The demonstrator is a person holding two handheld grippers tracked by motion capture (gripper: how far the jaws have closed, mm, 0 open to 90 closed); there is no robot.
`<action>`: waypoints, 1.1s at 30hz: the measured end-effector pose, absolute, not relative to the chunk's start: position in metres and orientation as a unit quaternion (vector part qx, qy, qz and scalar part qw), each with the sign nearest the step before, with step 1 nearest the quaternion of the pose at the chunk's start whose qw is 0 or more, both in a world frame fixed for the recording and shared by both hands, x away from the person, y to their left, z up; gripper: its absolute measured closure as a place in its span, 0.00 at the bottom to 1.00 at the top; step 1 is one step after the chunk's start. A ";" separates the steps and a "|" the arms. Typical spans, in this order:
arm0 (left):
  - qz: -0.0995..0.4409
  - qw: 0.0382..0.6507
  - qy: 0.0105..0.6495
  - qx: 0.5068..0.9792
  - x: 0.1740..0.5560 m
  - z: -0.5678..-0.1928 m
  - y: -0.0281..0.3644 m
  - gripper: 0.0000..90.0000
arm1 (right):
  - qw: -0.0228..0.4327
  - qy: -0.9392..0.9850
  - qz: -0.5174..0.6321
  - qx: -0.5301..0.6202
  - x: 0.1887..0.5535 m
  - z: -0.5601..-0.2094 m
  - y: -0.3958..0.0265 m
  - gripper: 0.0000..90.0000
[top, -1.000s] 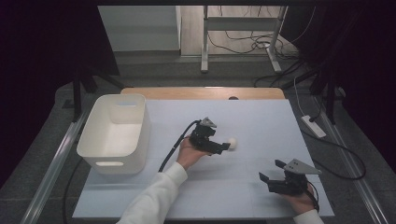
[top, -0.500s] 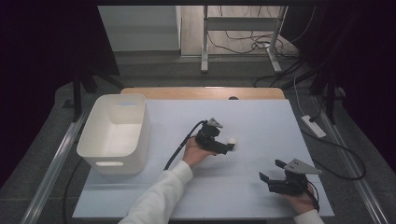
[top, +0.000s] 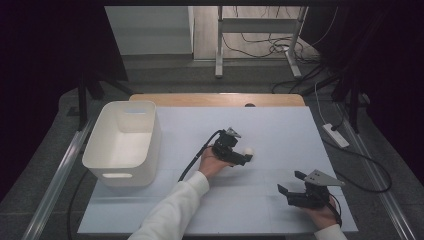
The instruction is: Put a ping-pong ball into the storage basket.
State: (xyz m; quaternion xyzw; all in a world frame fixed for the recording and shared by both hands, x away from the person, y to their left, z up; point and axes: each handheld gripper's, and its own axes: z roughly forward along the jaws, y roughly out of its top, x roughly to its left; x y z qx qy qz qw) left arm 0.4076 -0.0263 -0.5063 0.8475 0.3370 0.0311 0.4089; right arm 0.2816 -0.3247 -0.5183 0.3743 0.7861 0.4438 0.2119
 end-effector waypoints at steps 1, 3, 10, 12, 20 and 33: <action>0.030 0.408 0.337 0.848 0.408 -0.507 -0.027 0.15 | 0.212 0.786 0.444 0.374 0.282 -0.518 -0.325 0.17; 0.031 0.406 0.336 0.849 0.410 -0.508 -0.029 0.15 | 0.212 0.786 0.445 0.374 0.282 -0.518 -0.325 0.17; 0.029 0.396 0.339 0.853 0.415 -0.513 -0.034 0.16 | 0.211 0.786 0.445 0.373 0.281 -0.518 -0.325 0.17; 0.028 0.393 0.337 0.855 0.417 -0.514 -0.034 0.16 | 0.210 0.785 0.446 0.374 0.281 -0.518 -0.325 0.17; 0.024 0.392 0.337 0.856 0.419 -0.515 -0.039 0.16 | 0.209 0.787 0.445 0.373 0.282 -0.519 -0.325 0.17; 0.016 0.386 0.342 0.857 0.425 -0.523 -0.044 0.20 | 0.209 0.787 0.446 0.373 0.282 -0.519 -0.325 0.17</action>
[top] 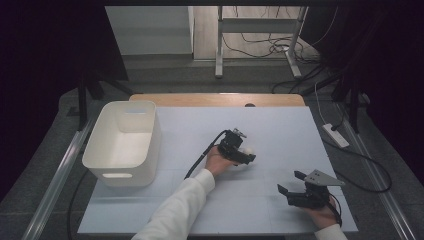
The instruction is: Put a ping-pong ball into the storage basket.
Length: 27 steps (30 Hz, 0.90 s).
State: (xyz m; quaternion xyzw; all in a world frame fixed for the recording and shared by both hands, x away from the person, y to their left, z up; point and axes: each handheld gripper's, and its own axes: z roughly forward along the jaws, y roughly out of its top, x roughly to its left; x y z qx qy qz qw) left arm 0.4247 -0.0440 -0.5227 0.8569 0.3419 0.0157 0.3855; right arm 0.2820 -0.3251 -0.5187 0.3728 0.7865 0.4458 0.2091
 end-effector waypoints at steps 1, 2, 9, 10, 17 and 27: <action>0.015 0.385 0.342 0.857 0.425 -0.523 -0.044 0.21 | 0.209 0.786 0.446 0.373 0.282 -0.519 -0.325 0.17; 0.014 0.385 0.339 0.858 0.426 -0.523 -0.044 0.22 | 0.209 0.786 0.446 0.373 0.282 -0.519 -0.325 0.17; 0.008 0.390 0.326 0.861 0.426 -0.523 -0.045 0.37 | 0.209 0.787 0.445 0.374 0.282 -0.519 -0.326 0.17; 0.008 0.390 0.326 0.861 0.426 -0.523 -0.045 0.41 | 0.209 0.787 0.444 0.374 0.282 -0.519 -0.326 0.17; 0.001 0.395 0.325 0.860 0.426 -0.523 -0.044 0.56 | 0.209 0.786 0.444 0.375 0.281 -0.519 -0.326 0.17; -0.001 0.401 0.318 0.859 0.422 -0.514 -0.039 0.57 | 0.211 0.784 0.445 0.377 0.281 -0.519 -0.327 0.17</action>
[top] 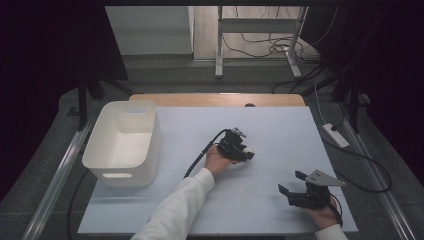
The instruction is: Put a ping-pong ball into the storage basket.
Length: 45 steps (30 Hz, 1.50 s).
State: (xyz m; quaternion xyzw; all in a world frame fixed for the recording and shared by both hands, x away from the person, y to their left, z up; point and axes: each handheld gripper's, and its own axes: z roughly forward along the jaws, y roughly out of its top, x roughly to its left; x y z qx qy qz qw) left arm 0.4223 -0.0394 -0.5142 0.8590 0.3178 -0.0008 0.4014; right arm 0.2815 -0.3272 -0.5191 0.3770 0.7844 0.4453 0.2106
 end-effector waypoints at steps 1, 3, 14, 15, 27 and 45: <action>0.000 0.402 0.315 0.860 0.422 -0.513 -0.039 0.57 | 0.211 0.784 0.445 0.377 0.282 -0.519 -0.327 0.17; 0.001 0.405 0.316 0.858 0.421 -0.510 -0.039 0.57 | 0.211 0.784 0.444 0.378 0.282 -0.519 -0.328 0.17; 0.014 0.417 0.316 0.852 0.416 -0.496 -0.031 0.57 | 0.212 0.784 0.446 0.376 0.282 -0.519 -0.327 0.17; 0.014 0.417 0.316 0.852 0.416 -0.496 -0.031 0.57 | 0.212 0.784 0.446 0.376 0.282 -0.519 -0.327 0.17; 0.008 0.447 0.319 0.836 0.408 -0.478 -0.021 0.57 | 0.214 0.784 0.445 0.377 0.281 -0.519 -0.327 0.17; 0.018 0.457 0.314 0.832 0.400 -0.472 -0.014 0.57 | 0.214 0.785 0.444 0.376 0.281 -0.519 -0.327 0.17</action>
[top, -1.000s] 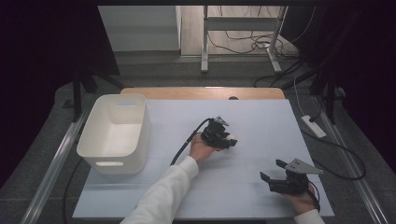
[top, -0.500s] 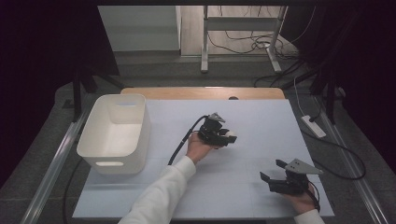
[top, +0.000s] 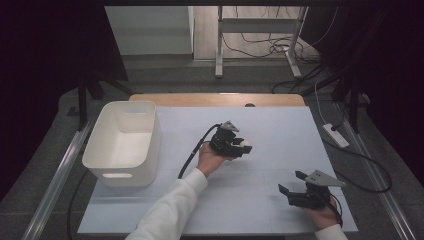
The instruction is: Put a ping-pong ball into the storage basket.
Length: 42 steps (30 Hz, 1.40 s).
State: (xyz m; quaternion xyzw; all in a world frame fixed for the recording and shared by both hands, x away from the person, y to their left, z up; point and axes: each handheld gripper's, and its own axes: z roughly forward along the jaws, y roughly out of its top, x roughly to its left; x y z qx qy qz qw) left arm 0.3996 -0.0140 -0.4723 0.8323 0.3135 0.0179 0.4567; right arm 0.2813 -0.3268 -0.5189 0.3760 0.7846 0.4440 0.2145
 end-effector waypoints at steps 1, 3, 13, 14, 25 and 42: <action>0.020 0.458 0.311 0.832 0.398 -0.470 -0.013 0.57 | 0.215 0.785 0.444 0.376 0.281 -0.519 -0.327 0.17; 0.021 0.461 0.311 0.831 0.396 -0.469 -0.013 0.57 | 0.215 0.785 0.444 0.376 0.281 -0.519 -0.327 0.17; 0.039 0.464 0.303 0.831 0.389 -0.461 -0.010 0.57 | 0.216 0.787 0.440 0.375 0.281 -0.519 -0.327 0.17; 0.041 0.464 0.302 0.832 0.388 -0.461 -0.009 0.57 | 0.216 0.787 0.440 0.374 0.281 -0.519 -0.327 0.17; 0.053 0.475 0.312 0.821 0.383 -0.454 0.003 0.57 | 0.216 0.787 0.440 0.374 0.282 -0.520 -0.326 0.17; 0.065 0.488 0.305 0.815 0.372 -0.443 0.014 0.57 | 0.218 0.787 0.439 0.375 0.281 -0.519 -0.326 0.17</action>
